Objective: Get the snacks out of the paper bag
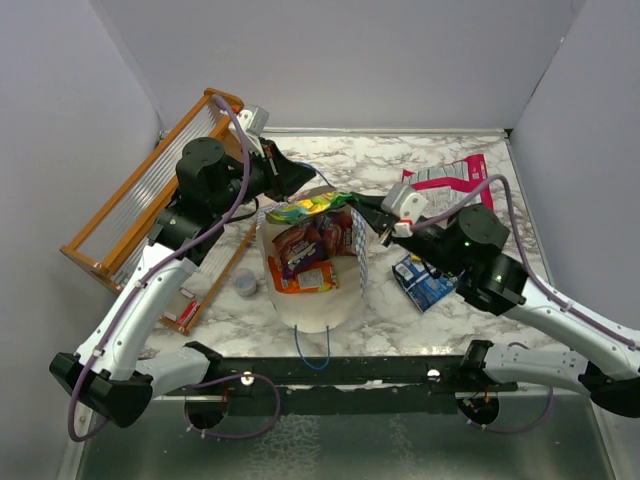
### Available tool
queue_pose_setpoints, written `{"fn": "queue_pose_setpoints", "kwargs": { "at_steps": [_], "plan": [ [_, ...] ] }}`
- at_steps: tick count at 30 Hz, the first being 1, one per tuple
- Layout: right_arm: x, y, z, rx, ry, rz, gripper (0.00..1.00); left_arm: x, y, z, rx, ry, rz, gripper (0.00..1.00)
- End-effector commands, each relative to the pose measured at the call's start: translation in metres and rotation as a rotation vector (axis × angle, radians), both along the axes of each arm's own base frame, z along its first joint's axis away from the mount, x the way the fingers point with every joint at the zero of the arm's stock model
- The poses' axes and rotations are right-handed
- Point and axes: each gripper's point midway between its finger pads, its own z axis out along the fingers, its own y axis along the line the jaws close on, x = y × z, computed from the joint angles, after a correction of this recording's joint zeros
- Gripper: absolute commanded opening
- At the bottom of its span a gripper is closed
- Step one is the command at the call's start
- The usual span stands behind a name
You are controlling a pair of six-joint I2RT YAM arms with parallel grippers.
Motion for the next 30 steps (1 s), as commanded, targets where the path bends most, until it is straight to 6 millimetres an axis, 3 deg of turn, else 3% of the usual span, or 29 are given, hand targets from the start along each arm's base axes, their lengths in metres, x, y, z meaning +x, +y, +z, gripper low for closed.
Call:
{"fn": "queue_pose_setpoints", "kwargs": {
  "at_steps": [1,9,13,16,18,21,24,30],
  "plan": [
    [-0.011,-0.034,0.067,0.188,-0.054,-0.045,0.01,-0.001,0.010,0.018,-0.008,-0.064,0.050,0.00],
    [0.014,-0.126,0.088,0.387,0.005,-0.462,0.01,0.003,0.010,0.022,0.013,-0.084,0.053,0.00],
    [0.031,-0.158,0.075,0.329,-0.061,-0.702,0.02,0.004,0.011,0.025,0.010,-0.092,0.059,0.00],
    [0.043,-0.184,0.053,0.234,-0.099,-0.940,0.01,0.002,0.011,0.023,0.010,-0.088,0.056,0.00],
    [0.041,-0.199,0.050,0.195,-0.191,-1.041,0.01,0.002,0.012,0.021,0.011,-0.086,0.063,0.00],
    [0.046,-0.212,0.044,0.247,-0.193,-1.113,0.01,0.002,0.012,0.021,0.015,-0.078,0.061,0.00],
    [0.069,-0.215,0.021,0.244,-0.119,-1.118,0.01,0.001,0.012,0.019,0.015,-0.077,0.058,0.00],
    [0.129,-0.240,-0.064,0.165,0.148,-1.213,0.01,-0.002,0.013,0.023,0.000,-0.080,0.056,0.00]
  ]
}}
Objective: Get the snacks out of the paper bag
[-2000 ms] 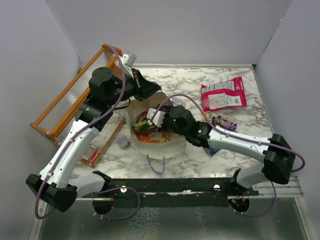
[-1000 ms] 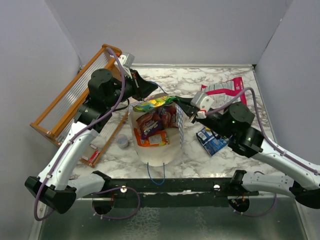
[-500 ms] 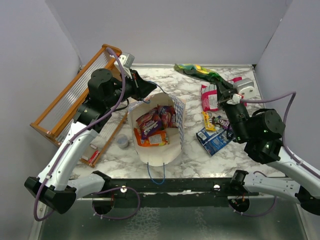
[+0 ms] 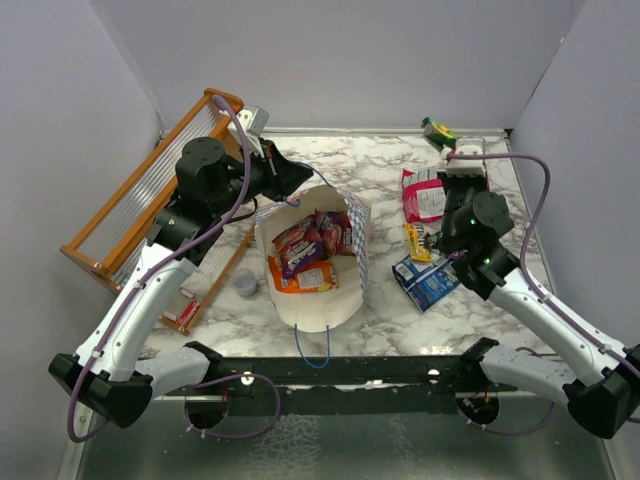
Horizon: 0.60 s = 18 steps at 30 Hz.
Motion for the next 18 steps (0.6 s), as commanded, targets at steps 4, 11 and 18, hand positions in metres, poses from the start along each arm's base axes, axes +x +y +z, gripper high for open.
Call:
{"fn": "queue_pose_setpoints", "kwargs": {
  "at_steps": [4,11,18],
  "plan": [
    [0.044,-0.020,-0.102,0.256,0.223,-0.021,0.01,-0.003,0.004,0.014,-0.027,-0.031,0.017,0.00],
    [0.046,-0.002,-0.155,0.691,0.333,0.164,0.01,0.000,0.001,0.011,-0.023,-0.018,0.011,0.00],
    [0.038,-0.008,-0.210,0.985,0.406,0.152,0.01,0.000,-0.005,0.012,-0.036,-0.008,-0.021,0.00]
  ]
}}
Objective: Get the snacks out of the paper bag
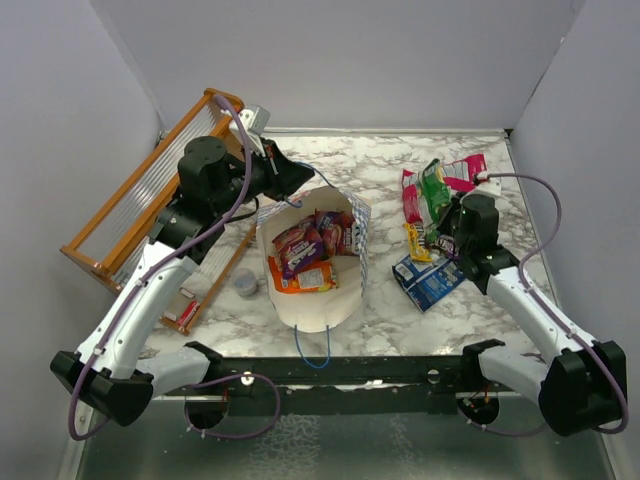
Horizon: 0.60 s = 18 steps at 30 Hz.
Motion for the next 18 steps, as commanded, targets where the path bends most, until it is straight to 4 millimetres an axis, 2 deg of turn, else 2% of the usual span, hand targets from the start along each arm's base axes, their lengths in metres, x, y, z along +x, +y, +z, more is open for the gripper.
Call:
{"fn": "queue_pose_setpoints", "kwargs": {
  "at_steps": [1,2,6,9,10,13,15,17,18],
  "plan": [
    [-0.002,0.008,-0.017,0.315,0.016,-0.016,0.01,-0.001,-0.003,0.018,-0.026,-0.037,-0.018,0.00],
    [-0.006,0.003,-0.029,0.334,0.038,-0.032,0.01,-0.001,-0.002,0.018,-0.022,-0.038,-0.016,0.00],
    [-0.019,-0.027,-0.060,0.438,0.094,-0.120,0.01,-0.002,0.000,0.021,-0.014,-0.042,-0.010,0.00],
    [-0.030,-0.041,-0.077,0.467,0.118,-0.173,0.02,-0.001,0.000,0.019,-0.013,-0.047,-0.010,0.00],
    [-0.033,-0.046,-0.081,0.461,0.127,-0.199,0.06,-0.001,-0.001,0.018,-0.014,-0.045,-0.010,0.00],
    [-0.041,-0.061,-0.090,0.424,0.161,-0.274,0.26,0.000,-0.003,0.015,-0.013,-0.041,-0.020,0.00],
    [-0.042,-0.070,-0.083,0.379,0.150,-0.300,0.43,0.000,-0.004,0.013,-0.015,-0.043,-0.024,0.00],
    [-0.043,-0.080,-0.071,0.333,0.130,-0.335,0.72,0.001,-0.005,0.013,-0.018,-0.041,-0.027,0.00],
    [-0.044,-0.085,-0.064,0.307,0.114,-0.347,0.84,0.000,-0.005,0.014,-0.018,-0.041,-0.031,0.00]
  ]
}}
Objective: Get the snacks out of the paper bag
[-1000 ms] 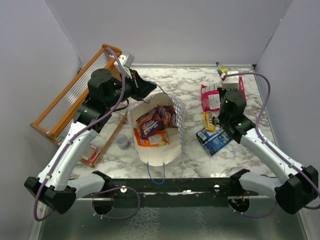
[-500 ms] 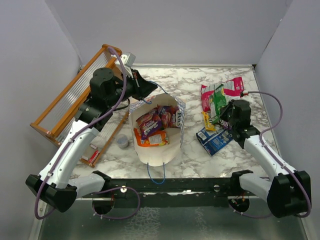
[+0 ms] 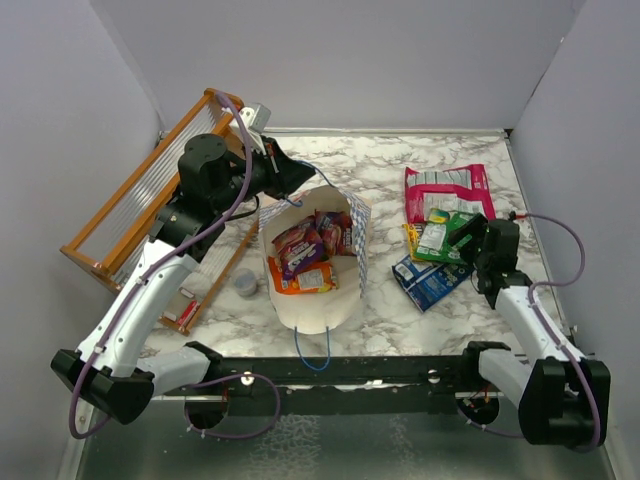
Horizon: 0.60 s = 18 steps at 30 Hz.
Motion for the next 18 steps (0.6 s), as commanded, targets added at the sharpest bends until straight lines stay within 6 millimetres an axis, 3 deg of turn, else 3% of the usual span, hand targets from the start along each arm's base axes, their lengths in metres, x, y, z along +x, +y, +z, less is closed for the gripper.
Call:
{"fn": "queue_pose_setpoints", "kwargs": {
  "at_steps": [1,3,8,11,15,18],
  "plan": [
    [0.004,-0.026,0.044,-0.124,-0.077,-0.075,0.91,-0.001,-0.004,0.012,-0.017,-0.046,-0.029,0.00],
    [0.008,-0.026,0.064,-0.176,-0.137,-0.037,0.99,-0.002,-0.004,0.012,-0.018,-0.051,-0.031,0.00],
    [0.015,-0.003,0.107,-0.173,-0.272,0.104,1.00,-0.007,-0.002,0.018,-0.032,-0.063,-0.033,0.00],
    [0.018,0.017,0.130,-0.092,-0.315,0.182,1.00,-0.008,-0.002,0.011,-0.034,-0.048,-0.032,0.00],
    [0.018,0.061,0.176,-0.043,-0.433,0.434,1.00,-0.009,-0.004,0.008,-0.029,-0.039,-0.047,0.00],
    [0.001,0.101,0.211,0.009,-0.568,0.681,0.99,-0.009,-0.003,0.007,-0.035,-0.036,-0.045,0.00]
  ]
}}
